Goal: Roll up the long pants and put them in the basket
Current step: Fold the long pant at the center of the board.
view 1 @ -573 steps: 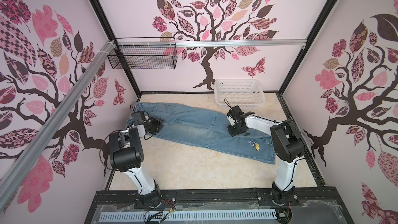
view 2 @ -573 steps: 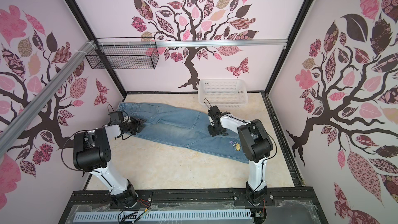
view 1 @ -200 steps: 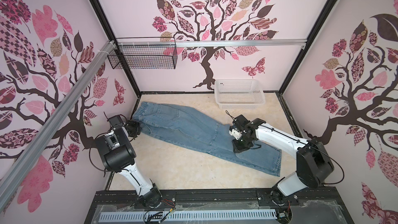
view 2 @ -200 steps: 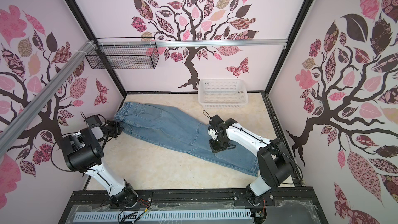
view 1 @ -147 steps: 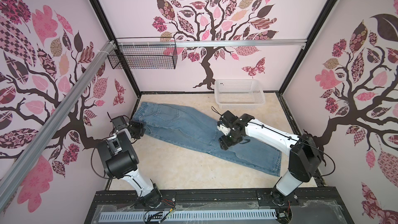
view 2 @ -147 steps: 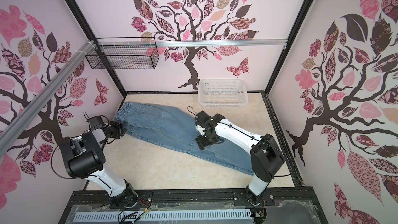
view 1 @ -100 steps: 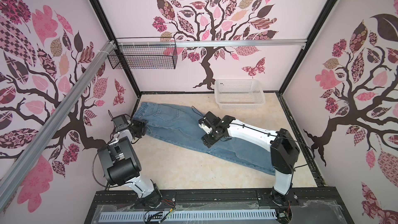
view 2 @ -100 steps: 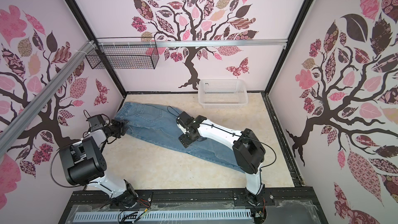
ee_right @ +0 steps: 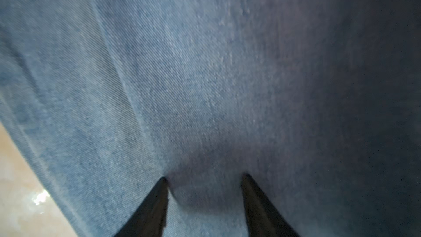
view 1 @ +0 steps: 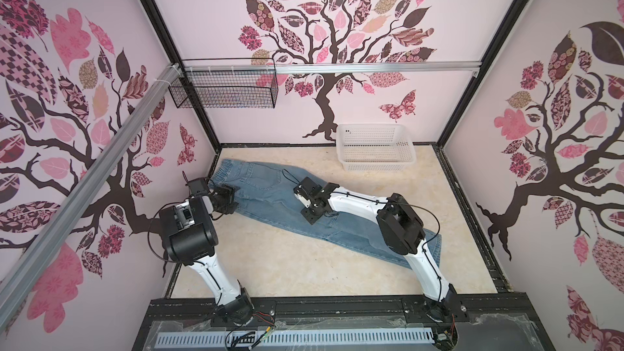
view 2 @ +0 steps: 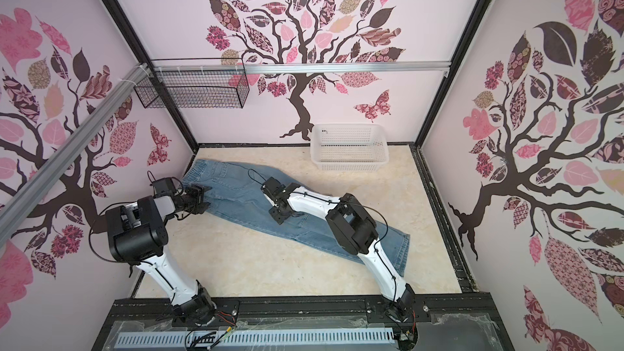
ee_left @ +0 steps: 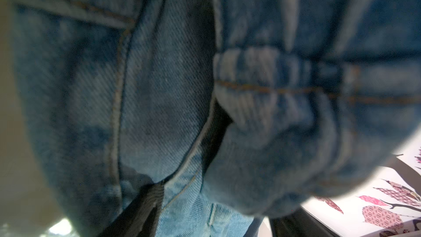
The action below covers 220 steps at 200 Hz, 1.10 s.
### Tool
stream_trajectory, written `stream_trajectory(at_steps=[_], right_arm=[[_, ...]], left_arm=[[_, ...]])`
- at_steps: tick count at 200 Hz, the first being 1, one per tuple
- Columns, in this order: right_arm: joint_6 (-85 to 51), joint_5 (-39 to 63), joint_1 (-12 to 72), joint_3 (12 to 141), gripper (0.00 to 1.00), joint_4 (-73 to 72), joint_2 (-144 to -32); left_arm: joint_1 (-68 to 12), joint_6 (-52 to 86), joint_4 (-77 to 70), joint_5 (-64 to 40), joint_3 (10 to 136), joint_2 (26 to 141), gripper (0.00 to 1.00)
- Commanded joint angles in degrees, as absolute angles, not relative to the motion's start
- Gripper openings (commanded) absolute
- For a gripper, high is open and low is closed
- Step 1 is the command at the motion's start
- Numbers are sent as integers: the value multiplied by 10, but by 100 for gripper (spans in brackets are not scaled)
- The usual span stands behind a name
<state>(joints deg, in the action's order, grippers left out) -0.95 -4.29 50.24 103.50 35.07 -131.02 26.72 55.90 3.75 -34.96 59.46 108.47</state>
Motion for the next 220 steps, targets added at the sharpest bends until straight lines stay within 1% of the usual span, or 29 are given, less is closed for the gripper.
stream_trajectory(at_steps=[1,2,7,12,20,42,50,82,83,87,95,101,109,119,153,192,220], right_arm=[[-11,-57,506,1037,30,364,-1316],[-10,-57,506,1038,29,364,-1316],[-10,-57,506,1036,18,363,-1316],[-11,-59,506,1036,9,364,-1317],[-11,-59,505,1038,0,367,-1317],[-15,-54,506,1034,0,367,-1306],[-17,-51,506,1033,0,367,-1298],[-17,-39,507,1034,0,373,-1258],[-17,-39,506,1033,0,374,-1257],[-17,-39,506,1034,0,374,-1252],[-15,-36,506,1036,0,378,-1245],[-14,-34,507,1038,0,382,-1243],[-13,-31,507,1039,0,387,-1240],[-13,-29,507,1041,0,392,-1237],[-11,-19,520,1041,0,406,-1222],[-4,-20,541,1066,0,450,-1215],[-4,-12,561,1069,0,476,-1211]], left_arm=[[267,543,18,-340,621,1108,54],[267,542,18,-339,622,1109,53],[267,538,18,-338,625,1112,44],[267,534,19,-335,630,1114,34],[267,531,19,-333,634,1118,22],[268,524,18,-338,643,1111,4],[268,522,17,-339,645,1106,0],[273,503,40,-340,655,1079,0],[274,502,42,-341,656,1078,1],[274,499,49,-340,656,1076,8],[276,495,67,-340,658,1072,29],[278,491,77,-341,656,1070,40],[280,488,86,-343,651,1067,48],[285,488,87,-347,637,1061,53],[296,507,67,-358,594,1042,57],[294,539,42,-367,591,1047,58],[293,547,42,-370,591,1028,58]])
